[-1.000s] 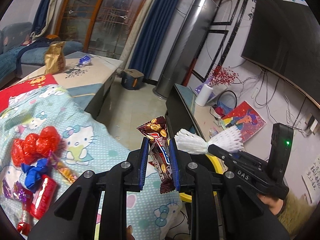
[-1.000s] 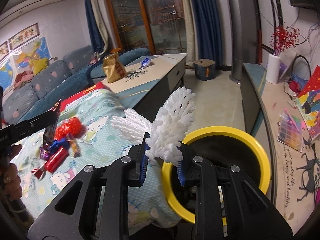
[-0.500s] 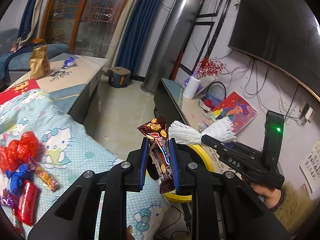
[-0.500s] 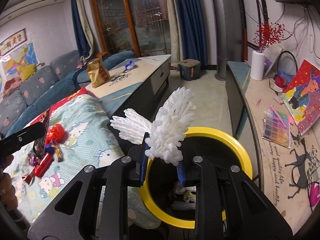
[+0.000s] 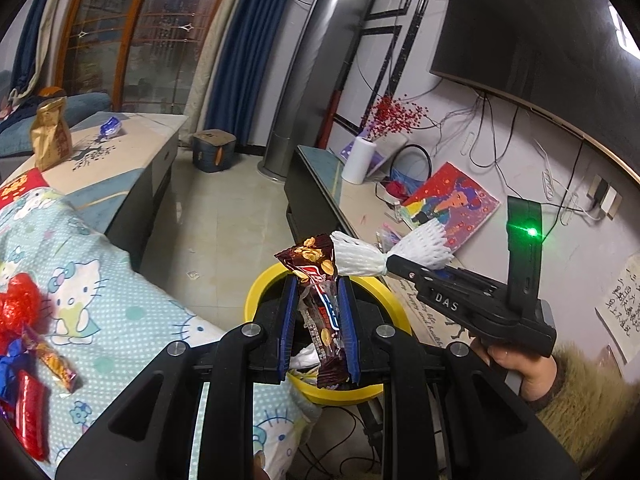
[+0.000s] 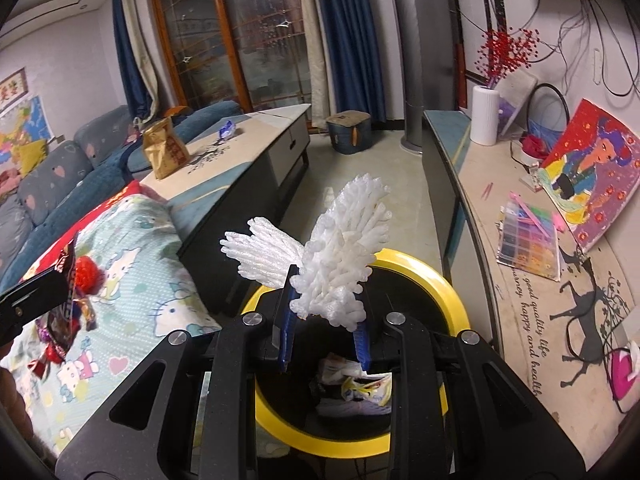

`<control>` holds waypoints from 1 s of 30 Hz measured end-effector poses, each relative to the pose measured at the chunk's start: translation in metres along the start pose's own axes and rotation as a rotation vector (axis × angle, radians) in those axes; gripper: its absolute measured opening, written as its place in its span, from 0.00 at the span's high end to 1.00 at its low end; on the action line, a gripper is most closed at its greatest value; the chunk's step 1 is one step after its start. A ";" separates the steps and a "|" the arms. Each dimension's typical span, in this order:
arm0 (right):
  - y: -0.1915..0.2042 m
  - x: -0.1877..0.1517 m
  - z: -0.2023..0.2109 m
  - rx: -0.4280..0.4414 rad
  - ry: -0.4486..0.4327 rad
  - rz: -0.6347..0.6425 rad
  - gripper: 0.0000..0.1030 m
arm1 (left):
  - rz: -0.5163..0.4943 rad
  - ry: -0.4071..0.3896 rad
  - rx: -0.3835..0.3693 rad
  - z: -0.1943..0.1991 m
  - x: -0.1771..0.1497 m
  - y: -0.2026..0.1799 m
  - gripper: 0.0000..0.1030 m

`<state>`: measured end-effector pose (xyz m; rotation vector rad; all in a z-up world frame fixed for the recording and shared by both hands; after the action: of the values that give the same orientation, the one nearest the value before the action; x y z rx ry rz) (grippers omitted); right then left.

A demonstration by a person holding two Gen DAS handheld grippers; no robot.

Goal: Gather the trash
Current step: 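Carry the wrapper and foam net over the yellow bin and lower them, then open both tools to drop the chocolate wrapper and foam net into the bin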

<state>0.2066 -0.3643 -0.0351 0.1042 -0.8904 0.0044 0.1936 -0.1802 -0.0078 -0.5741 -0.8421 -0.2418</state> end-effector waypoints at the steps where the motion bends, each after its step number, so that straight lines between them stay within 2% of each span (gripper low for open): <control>1: -0.002 -0.001 -0.001 -0.005 0.003 -0.002 0.82 | -0.002 0.002 -0.002 -0.002 0.000 -0.001 0.80; 18: -0.040 -0.021 -0.026 -0.091 0.088 -0.038 0.82 | -0.039 0.083 -0.026 -0.048 -0.024 -0.017 0.80; 30: -0.053 -0.031 -0.036 -0.098 0.135 -0.076 0.81 | -0.073 0.144 -0.029 -0.085 -0.040 -0.023 0.80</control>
<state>0.2177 -0.4130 -0.0862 0.0457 -0.7499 -0.1018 0.2122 -0.2480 -0.0744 -0.5467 -0.7218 -0.3584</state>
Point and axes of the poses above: each gripper's, at about its wrist camera, not at the fingertips, and z roughly against the way its jaws point, y to its left, x to its top, the point moved 4 cm from there along -z, roughly the way its jaws point, and after that the axes turned 6 degrees about z, right-handed, at the moved point
